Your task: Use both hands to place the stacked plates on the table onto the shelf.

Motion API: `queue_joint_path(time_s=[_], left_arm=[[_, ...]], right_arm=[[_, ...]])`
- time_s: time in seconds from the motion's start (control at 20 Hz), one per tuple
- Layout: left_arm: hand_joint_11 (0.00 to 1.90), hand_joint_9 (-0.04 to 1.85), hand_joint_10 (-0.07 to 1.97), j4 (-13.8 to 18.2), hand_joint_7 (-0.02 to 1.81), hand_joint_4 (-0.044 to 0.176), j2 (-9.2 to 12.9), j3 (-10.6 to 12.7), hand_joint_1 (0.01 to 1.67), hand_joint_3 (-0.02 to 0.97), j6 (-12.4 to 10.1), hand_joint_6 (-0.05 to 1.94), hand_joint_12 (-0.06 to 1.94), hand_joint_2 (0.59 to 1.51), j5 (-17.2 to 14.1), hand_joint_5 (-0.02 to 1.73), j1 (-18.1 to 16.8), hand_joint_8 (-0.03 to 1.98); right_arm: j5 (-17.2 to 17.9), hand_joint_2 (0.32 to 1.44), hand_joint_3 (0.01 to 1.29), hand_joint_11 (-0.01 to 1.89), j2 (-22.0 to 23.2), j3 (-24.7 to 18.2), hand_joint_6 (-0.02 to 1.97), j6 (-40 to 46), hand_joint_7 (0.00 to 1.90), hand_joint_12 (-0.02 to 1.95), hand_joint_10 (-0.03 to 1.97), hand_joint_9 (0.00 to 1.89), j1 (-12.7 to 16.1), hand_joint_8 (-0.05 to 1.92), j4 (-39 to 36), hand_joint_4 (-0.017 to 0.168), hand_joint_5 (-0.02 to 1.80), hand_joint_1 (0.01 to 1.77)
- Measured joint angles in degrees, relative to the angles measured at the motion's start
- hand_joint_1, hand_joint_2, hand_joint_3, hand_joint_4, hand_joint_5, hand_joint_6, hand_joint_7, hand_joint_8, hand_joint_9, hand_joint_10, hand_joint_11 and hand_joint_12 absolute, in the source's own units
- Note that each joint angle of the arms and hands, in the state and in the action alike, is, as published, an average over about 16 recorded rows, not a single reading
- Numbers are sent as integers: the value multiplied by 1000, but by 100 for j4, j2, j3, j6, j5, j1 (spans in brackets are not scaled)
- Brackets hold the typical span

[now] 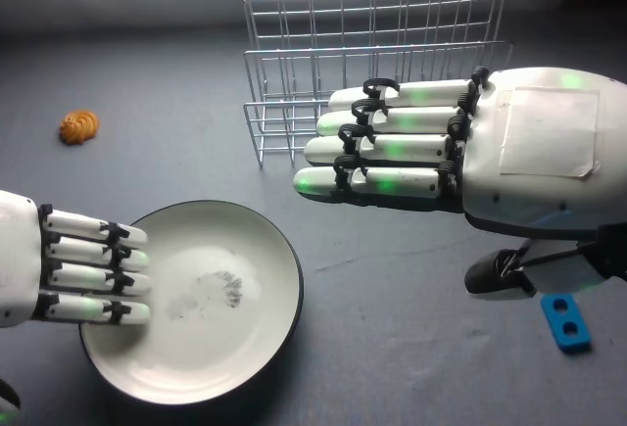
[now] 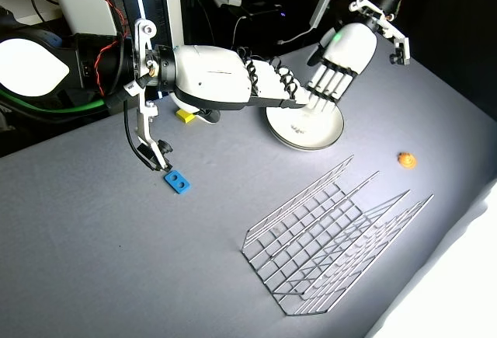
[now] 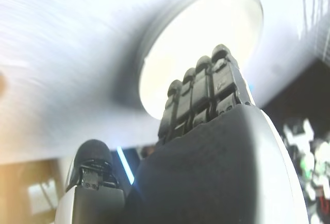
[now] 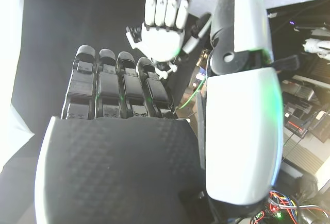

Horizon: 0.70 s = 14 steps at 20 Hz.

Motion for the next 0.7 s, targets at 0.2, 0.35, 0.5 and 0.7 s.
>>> queue_joint_path(time_s=[0.2,0.35,0.5,0.7], left_arm=[[15,17,7,-18,15,4,-1,-38,17,7,-97,3,-7,1211,351,19,127,-14],[15,16,7,-75,16,0,9,-110,16,6,-148,-3,-10,1211,559,14,229,-14],[15,15,7,-161,16,-3,23,-228,15,6,-172,-8,-9,1212,674,9,327,-14],[15,15,8,-271,14,-8,44,-445,14,7,-196,-15,-6,1211,764,0,456,-14]], right_arm=[[12,913,14,20,-3,0,16,-1,21,-10,4,13,-6,13,0,6,22,1162],[16,914,14,21,-3,0,16,-3,21,-9,4,13,-14,13,0,6,21,1160],[18,914,14,23,-3,0,16,-6,21,-5,3,13,-22,13,0,6,20,1158],[19,917,14,24,-3,3,16,-12,21,3,3,13,-32,12,0,6,18,1155]])
